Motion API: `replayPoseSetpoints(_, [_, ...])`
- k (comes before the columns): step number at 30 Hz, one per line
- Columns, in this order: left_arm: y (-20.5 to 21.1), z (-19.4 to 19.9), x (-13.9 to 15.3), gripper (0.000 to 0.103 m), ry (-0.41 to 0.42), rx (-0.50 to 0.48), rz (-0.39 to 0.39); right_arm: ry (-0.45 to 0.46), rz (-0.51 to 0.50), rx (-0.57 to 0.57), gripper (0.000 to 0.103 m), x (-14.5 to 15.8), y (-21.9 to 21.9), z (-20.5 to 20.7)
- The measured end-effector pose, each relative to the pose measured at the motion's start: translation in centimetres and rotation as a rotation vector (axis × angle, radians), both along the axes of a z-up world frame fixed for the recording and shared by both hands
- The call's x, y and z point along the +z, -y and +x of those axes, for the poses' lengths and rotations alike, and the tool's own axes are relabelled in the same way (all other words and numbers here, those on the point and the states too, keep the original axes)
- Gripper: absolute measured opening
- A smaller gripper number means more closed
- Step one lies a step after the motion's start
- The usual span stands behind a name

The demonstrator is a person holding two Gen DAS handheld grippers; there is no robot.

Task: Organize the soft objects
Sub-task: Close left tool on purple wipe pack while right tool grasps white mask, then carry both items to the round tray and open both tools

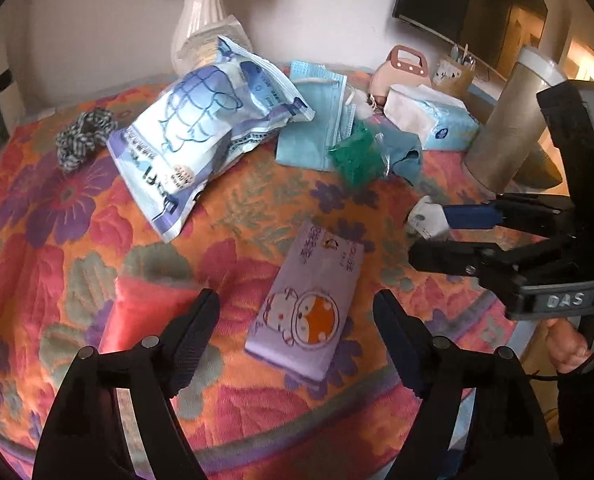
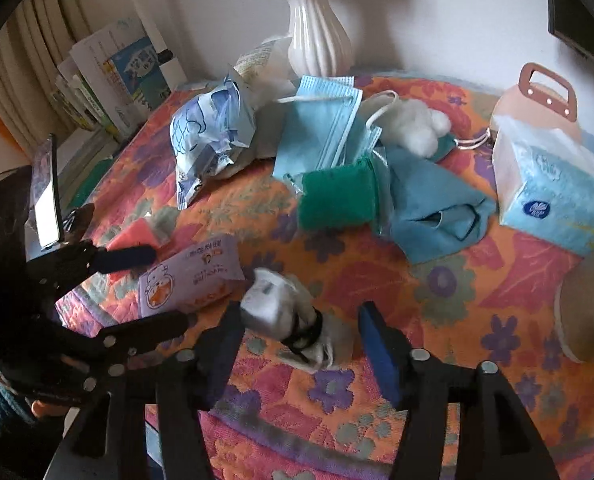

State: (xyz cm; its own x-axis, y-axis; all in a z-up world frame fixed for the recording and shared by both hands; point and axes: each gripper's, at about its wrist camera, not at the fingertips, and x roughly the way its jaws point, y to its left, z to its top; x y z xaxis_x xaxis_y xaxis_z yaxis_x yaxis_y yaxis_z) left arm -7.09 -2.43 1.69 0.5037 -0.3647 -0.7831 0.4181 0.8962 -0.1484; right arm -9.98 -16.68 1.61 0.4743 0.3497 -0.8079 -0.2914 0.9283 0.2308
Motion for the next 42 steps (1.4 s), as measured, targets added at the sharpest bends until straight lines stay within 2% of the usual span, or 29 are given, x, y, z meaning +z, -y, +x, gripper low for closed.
replayPoseSetpoints(4, [1.1,1.0,-0.7,0.074,-0.008,-0.016,0.020,0.009,0.014,0.024,0.058,-0.5,0.9,-0.6])
replayPoseSetpoints(5, [1.5,1.0,-0.7,0.062,0.000,-0.024,0.032,0.010,0.018,0.028,0.058,-0.7,1.0,-0.6])
replayPoseSetpoints(8, [2.4,0.3,-0.8,0.036,0.036,-0.043,0.092,0.014,0.040,0.021,0.058,-0.9,1.0,-0.6])
replayPoseSetpoints(9, [2.8,0.1,-0.8,0.035,0.049,-0.046,0.110,0.020,0.049,0.010,0.058,-0.9,0.9,-0.5])
replayPoseSetpoints(11, [2.9,0.0,-0.6,0.035,0.047,-0.047,0.088,0.036,0.078,0.012,0.052,-0.7,0.9,-0.7])
replayPoseSetpoints(13, [3.1,-0.2,-0.4,0.034,0.057,-0.039,0.080,0.058,0.083,0.012,0.050,-0.5,0.7,-1.0])
replayPoseSetpoints(17, [3.8,-0.8,0.8,0.034,0.087,-0.047,0.054,0.104,0.080,0.001,0.049,0.6,1.1,-2.1])
replayPoseSetpoints(22, [6.5,-1.5,3.4,0.034,0.133,-0.105,0.019,0.132,0.076,-0.061,0.049,2.6,3.9,-4.0])
replayPoseSetpoints(31, [15.2,-3.6,6.6,0.035,0.174,-0.307,-0.027,0.105,-0.003,-0.256,0.050,4.7,13.6,-9.1])
replayPoseSetpoints(38, [23.7,-5.4,8.3,0.035,0.187,-0.498,-0.064,0.162,-0.049,-0.470,0.050,7.2,22.5,-13.8])
replayPoseSetpoints(42, [28.3,-5.6,9.6,0.035,0.209,-0.552,-0.091,0.201,-0.049,-0.562,0.050,8.6,26.1,-15.2])
